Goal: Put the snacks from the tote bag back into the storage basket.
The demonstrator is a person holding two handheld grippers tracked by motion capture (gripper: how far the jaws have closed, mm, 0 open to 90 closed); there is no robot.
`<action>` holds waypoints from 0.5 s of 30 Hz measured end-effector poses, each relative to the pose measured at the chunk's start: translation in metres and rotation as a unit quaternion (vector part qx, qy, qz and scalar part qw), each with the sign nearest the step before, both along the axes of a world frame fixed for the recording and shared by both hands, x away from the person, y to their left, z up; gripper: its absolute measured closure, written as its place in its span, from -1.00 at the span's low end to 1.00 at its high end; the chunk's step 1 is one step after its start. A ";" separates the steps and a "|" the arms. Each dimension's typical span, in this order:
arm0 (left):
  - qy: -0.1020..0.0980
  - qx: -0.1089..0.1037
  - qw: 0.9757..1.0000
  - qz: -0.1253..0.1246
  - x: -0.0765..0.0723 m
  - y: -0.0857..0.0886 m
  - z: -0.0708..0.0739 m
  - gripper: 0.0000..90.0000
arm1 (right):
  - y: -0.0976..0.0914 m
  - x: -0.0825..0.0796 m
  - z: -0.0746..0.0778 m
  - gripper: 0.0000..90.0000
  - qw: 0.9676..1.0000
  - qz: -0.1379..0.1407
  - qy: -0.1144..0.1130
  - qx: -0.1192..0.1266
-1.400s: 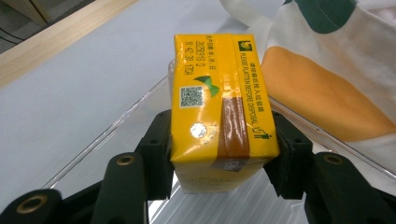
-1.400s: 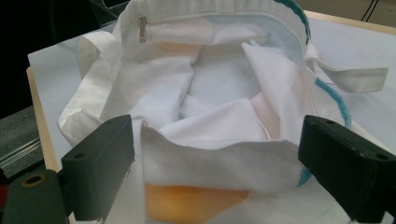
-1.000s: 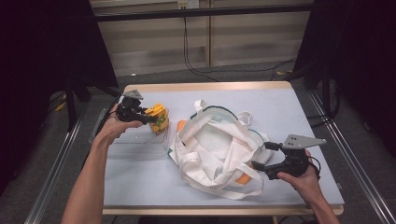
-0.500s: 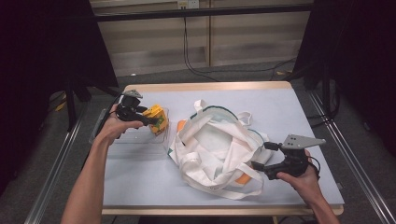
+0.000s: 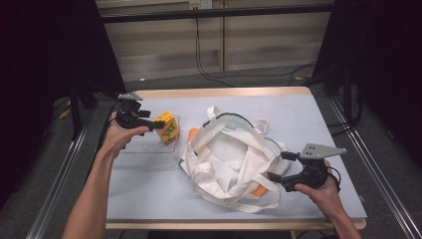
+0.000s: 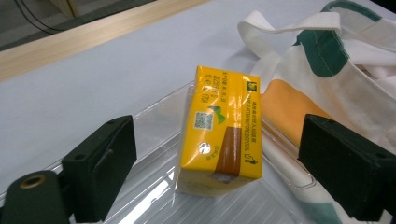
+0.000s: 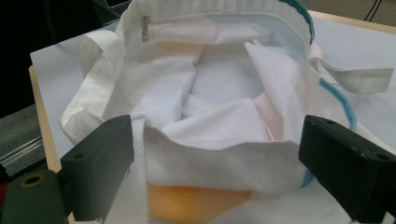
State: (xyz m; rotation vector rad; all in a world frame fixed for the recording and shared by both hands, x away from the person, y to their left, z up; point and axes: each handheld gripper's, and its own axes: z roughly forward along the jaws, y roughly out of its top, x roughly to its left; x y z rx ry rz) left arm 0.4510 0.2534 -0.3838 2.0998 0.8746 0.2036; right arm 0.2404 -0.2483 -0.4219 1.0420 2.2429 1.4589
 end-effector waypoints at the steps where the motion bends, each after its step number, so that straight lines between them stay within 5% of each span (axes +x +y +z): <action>1: -0.002 -0.006 1.000 0.004 -0.001 0.002 0.001 -0.66 | 0.000 0.000 0.000 -0.76 1.000 0.000 0.000 0.000; 9: -0.005 -0.024 1.000 0.018 -0.013 0.018 0.005 -0.39 | 0.000 0.001 -0.002 -0.76 1.000 0.003 0.003 0.001; 15: -0.013 -0.045 0.999 0.020 -0.024 0.029 0.003 0.06 | 0.001 0.004 -0.005 -0.77 1.000 0.005 0.006 0.000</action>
